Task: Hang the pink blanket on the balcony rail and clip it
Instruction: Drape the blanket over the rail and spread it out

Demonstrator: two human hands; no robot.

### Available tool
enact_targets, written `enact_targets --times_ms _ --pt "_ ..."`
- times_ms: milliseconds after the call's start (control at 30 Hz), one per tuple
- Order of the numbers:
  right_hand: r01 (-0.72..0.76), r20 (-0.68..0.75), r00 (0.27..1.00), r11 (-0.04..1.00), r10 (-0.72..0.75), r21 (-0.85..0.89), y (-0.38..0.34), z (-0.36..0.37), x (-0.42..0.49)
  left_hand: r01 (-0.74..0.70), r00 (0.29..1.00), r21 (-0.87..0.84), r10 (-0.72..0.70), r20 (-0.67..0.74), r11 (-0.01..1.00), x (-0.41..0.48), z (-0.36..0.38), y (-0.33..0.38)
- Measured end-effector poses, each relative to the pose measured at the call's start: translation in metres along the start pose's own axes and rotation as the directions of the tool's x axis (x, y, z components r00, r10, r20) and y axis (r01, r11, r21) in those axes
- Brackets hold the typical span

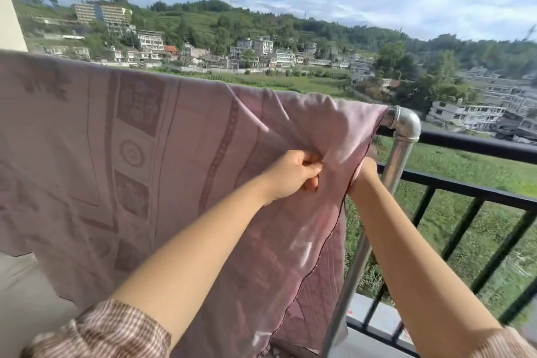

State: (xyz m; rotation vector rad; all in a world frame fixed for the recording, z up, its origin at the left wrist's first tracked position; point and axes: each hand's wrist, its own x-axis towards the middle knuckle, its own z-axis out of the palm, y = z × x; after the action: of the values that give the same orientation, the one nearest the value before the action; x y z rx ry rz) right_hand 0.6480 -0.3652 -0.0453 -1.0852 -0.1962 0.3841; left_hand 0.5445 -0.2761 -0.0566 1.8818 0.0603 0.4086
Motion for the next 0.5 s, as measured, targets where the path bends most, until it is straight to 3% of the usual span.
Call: enact_targets --times_ms 100,167,233,333,400,500 --pt "0.184 -0.036 0.978 0.926 -0.207 -0.33 0.006 -0.011 -0.01 0.02 0.986 -0.021 -0.023 -0.167 1.0 0.0 0.007 -0.011" --pt "0.373 -0.001 0.909 0.815 -0.416 -0.443 0.012 -0.017 -0.018 -0.009 0.97 0.045 0.02 -0.242 0.999 0.001 0.007 -0.018" --pt "0.557 0.029 0.772 0.652 -0.635 -0.515 0.018 -0.017 -0.029 -0.066 0.952 0.125 0.1 -0.289 0.99 0.0 0.001 -0.022" --pt "0.694 0.071 0.458 0.306 -0.886 -0.651 0.026 -0.004 -0.045 -0.074 0.925 0.201 0.143 -0.352 0.977 -0.006 -0.024 -0.032" --pt "0.736 0.181 0.361 0.16 -0.915 -0.658 0.032 0.012 -0.054 0.01 0.902 0.234 0.093 -0.422 0.972 -0.01 -0.048 -0.043" --pt "0.829 0.411 0.374 0.1 -0.831 -0.55 0.05 0.044 -0.055 0.093 0.838 0.225 0.046 -0.544 0.97 -0.022 -0.086 -0.061"
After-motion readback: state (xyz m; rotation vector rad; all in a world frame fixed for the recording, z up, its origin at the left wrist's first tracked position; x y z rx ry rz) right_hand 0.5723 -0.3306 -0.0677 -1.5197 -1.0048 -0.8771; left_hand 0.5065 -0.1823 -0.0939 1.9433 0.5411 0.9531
